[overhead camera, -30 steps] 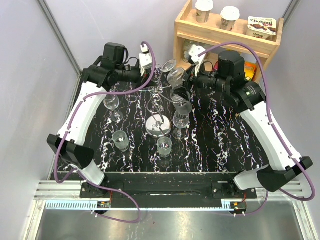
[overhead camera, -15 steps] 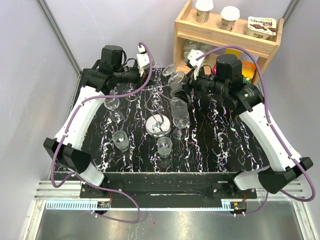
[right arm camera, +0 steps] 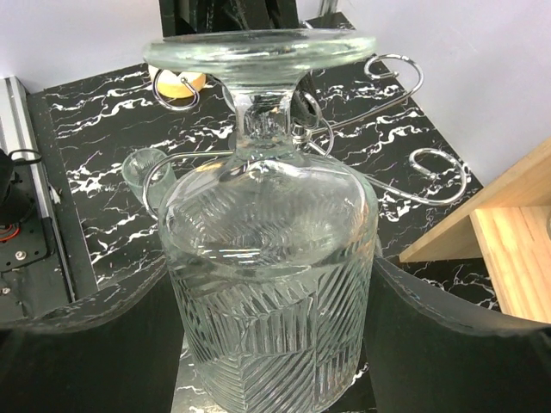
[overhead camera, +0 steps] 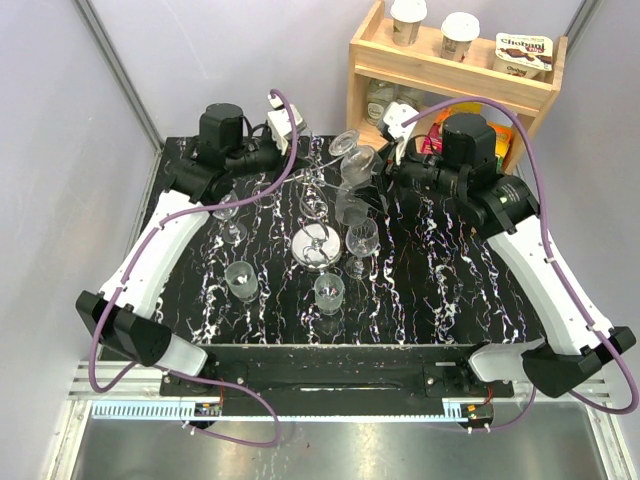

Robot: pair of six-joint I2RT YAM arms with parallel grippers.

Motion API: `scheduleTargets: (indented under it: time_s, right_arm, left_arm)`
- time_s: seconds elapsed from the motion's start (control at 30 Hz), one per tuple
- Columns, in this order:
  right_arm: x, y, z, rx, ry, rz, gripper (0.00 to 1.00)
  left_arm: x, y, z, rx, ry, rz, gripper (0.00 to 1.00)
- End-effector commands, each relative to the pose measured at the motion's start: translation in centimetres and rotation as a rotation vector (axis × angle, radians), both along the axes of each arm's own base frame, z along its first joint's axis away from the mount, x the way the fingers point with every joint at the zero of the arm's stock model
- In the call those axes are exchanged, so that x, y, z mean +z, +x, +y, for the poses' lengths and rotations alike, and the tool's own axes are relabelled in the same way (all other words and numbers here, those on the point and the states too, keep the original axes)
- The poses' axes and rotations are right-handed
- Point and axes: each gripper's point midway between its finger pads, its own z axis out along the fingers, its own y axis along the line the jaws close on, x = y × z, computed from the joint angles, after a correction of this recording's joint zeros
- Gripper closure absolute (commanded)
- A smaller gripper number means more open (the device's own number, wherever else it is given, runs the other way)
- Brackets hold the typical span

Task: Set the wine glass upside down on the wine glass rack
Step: Turn the wine glass upside down at the wine rack.

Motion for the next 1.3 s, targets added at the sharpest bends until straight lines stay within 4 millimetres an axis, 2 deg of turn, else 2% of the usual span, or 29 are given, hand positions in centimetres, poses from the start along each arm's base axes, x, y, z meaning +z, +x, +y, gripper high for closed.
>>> scheduleTargets:
  time_s: [0.0,0.37,0.57,0.9,1.27]
  right_arm:
    - [2.4,-1.5,0.0,0.044,0.053,-0.077,1.00]
    - [0.4,-2.5,-0.5,0.044,0.042,-0.045,1.00]
    - [-1.0,-2.5,-0.8,0.022,0.039,-0.031,1.00]
    - [-4.7,-1.4,0.2,0.030,0.052,-0.004,1.00]
    - [-7.6,-0.8,1.8,0.092,0.102,0.009,1.00]
  left_arm:
    - [2.6,1.6,0.9,0.148,-0.049,-0.092,1.00]
    - [3.1,0.7,-0.7,0.208,-0.085,-0.093,1.00]
    - [2.7,0.7,-0.3,0.213,-0.055,-0.105,1.00]
    - [2.3,0.3,-0.2,0.196,-0.026,-0.112,1.00]
    - [2.1,0.3,-0.5,0.181,-0.022,-0.102,1.00]
